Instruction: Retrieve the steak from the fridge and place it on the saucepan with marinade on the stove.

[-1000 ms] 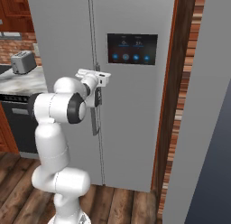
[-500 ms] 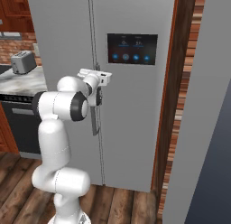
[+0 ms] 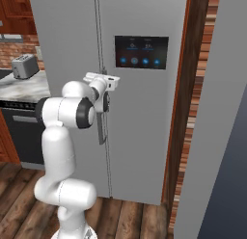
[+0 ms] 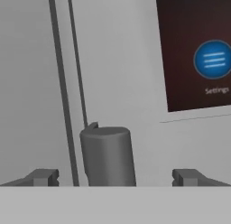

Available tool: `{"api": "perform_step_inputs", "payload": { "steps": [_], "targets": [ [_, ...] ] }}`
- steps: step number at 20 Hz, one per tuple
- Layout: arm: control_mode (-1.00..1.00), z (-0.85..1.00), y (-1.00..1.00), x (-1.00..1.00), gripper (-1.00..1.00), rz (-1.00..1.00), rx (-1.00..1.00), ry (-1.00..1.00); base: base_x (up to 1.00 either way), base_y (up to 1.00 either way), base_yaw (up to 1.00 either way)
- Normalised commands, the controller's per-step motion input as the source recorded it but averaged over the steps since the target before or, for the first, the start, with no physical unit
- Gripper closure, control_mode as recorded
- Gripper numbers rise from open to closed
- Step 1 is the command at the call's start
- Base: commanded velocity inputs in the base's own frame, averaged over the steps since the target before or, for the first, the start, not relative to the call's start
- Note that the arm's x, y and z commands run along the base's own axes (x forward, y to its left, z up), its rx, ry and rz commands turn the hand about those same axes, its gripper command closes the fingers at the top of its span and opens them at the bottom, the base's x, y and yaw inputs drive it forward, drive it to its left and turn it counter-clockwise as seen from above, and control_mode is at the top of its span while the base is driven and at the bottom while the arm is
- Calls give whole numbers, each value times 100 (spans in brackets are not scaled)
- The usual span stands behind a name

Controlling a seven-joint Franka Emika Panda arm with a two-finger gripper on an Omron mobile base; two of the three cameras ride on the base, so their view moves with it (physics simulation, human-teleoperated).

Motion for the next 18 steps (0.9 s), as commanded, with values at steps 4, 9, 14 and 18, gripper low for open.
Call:
{"api": "perform_step_inputs", "payload": {
  "steps": [4, 9, 14, 18],
  "targets": [
    [-100, -1, 0, 24, -100, 0, 0, 0, 0, 0, 0],
    [-100, 0, 0, 15, -100, 0, 0, 0, 0, 0, 0],
    [-100, 0, 0, 0, -100, 0, 0, 0, 0, 0, 0],
    [-100, 0, 0, 0, -100, 0, 0, 0, 0, 0, 0]
  ]
}}
